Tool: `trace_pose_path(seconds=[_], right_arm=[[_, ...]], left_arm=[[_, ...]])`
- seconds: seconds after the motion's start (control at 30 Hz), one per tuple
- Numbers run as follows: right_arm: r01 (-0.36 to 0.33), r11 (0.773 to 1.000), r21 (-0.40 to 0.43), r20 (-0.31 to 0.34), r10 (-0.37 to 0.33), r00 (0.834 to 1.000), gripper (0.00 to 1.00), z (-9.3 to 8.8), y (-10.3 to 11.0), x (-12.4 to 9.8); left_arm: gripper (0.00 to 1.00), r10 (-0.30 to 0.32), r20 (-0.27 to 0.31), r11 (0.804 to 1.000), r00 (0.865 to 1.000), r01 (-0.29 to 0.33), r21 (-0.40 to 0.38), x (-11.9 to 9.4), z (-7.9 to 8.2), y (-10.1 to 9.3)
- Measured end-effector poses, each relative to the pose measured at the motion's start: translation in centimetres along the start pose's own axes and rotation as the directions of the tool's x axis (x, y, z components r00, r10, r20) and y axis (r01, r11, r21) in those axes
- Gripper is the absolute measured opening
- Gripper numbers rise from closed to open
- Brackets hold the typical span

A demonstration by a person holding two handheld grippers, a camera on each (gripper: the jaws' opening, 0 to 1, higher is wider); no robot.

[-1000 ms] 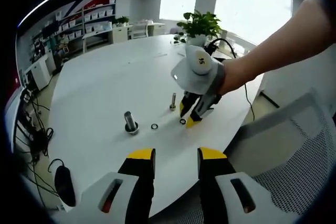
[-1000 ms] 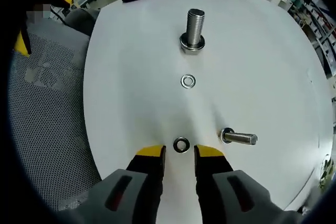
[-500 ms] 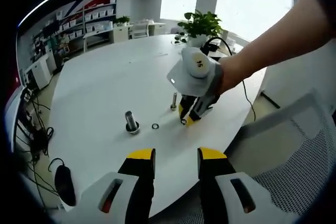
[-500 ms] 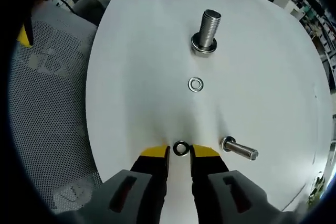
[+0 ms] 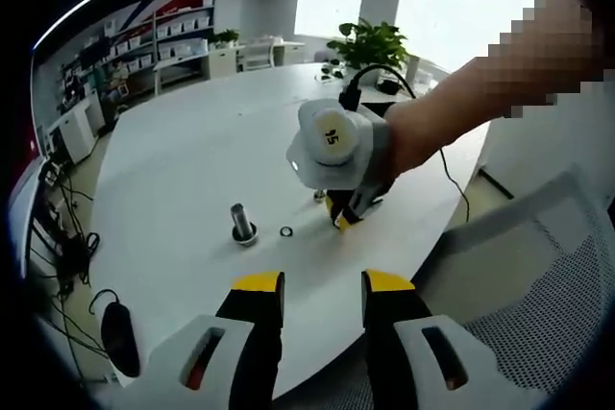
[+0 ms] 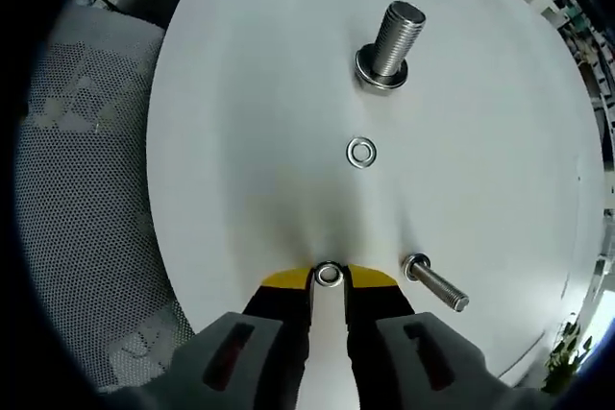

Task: Place the washer onto the threaded stud by aligning its center hole with the stud, sliding it down to the base, and recovering from edge contact or off-axis alignment until the washer reaches the visible bottom stop.

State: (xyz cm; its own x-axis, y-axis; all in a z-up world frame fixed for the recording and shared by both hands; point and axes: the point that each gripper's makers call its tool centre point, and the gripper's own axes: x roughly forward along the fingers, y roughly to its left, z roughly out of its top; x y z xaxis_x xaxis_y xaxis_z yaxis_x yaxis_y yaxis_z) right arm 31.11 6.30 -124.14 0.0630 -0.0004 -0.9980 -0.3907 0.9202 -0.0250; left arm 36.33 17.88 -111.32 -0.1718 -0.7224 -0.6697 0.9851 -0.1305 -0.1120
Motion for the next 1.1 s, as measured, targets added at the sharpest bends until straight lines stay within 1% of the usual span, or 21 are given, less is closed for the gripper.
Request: trace_pose_path(seconds=[0.07,0.1,0.17,0.3,0.4,0.5,0.57,0.6,0.63,0.77,0.8,0.83,0.93,1.0,1.1], right_arm=[[-0.004,1.0,0.017,0.012,0.004,1.0,0.15,-0.2,-0.2,-0.1],[-0.007,0.999,0.036,0.029,0.006,1.0,0.14,-0.2,-0.2,-0.1],[-0.007,0.999,0.038,0.056,0.005,0.998,0.14,-0.1,-0.6,0.3],[-0.011,0.998,0.065,0.119,0.003,0.993,0.14,-0.2,-0.2,-0.3],[-0.022,0.996,0.091,0.144,0.008,0.99,0.14,0.0,-0.6,0.1],[-0.026,0.996,0.087,0.156,0.012,0.988,0.14,0.0,-0.6,0.2],[-0.032,0.995,0.094,0.165,0.016,0.986,0.14,-0.1,-0.4,-0.3],[-0.034,0.995,0.094,0.167,0.018,0.986,0.14,0.1,-1.0,0.4],[-0.035,0.995,0.096,0.168,0.019,0.986,0.14,0.2,-1.1,0.5],[-0.029,0.995,0.096,0.178,0.011,0.984,0.13,0.1,-0.4,-0.3],[-0.029,0.995,0.098,0.181,0.011,0.983,0.13,0.2,-0.8,0.2],[-0.031,0.994,0.103,0.183,0.011,0.983,0.13,0.1,-1.0,0.3],[-0.033,0.993,0.112,0.192,0.011,0.981,0.13,0.1,-1.0,0.1],[-0.032,0.993,0.114,0.198,0.009,0.98,0.13,0.0,-0.5,-0.7],[-0.032,0.992,0.12,0.211,0.006,0.978,0.13,0.0,-0.4,-1.5]], left_arm=[[0.3,-0.001,0.0,1.0,1.0,0.001,0.001,0.0,0.0,0.0],[0.3,-0.001,0.0,1.0,1.0,0.001,0.001,0.0,0.0,0.0],[0.3,0.0,-0.002,1.0,1.0,0.0,0.003,0.0,0.0,0.0],[0.3,0.002,0.0,1.0,1.0,-0.002,-0.002,-0.1,0.0,0.1],[0.3,0.002,-0.003,1.0,1.0,-0.002,0.0,-0.1,-0.1,0.2],[0.3,0.001,-0.004,1.0,1.0,-0.001,0.001,-0.1,-0.1,0.1],[0.3,0.001,-0.004,1.0,1.0,-0.001,0.0,-0.1,0.0,0.1],[0.3,0.002,-0.005,1.0,1.0,-0.002,-0.003,-0.1,0.0,0.0],[0.3,0.002,-0.004,1.0,1.0,-0.002,-0.004,-0.1,0.1,0.0],[0.3,0.002,-0.005,1.0,1.0,-0.002,-0.006,-0.1,0.0,0.1],[0.3,0.002,-0.005,1.0,1.0,-0.002,-0.005,-0.1,0.0,0.1],[0.3,0.001,-0.006,1.0,1.0,-0.001,-0.005,-0.1,0.0,0.1],[0.3,0.002,-0.008,1.0,1.0,-0.002,-0.005,0.0,-0.1,0.2],[0.3,0.002,-0.007,1.0,1.0,-0.002,-0.007,0.0,-0.1,0.2],[0.3,0.003,-0.007,1.0,1.0,-0.003,-0.008,0.0,-0.1,0.3]])
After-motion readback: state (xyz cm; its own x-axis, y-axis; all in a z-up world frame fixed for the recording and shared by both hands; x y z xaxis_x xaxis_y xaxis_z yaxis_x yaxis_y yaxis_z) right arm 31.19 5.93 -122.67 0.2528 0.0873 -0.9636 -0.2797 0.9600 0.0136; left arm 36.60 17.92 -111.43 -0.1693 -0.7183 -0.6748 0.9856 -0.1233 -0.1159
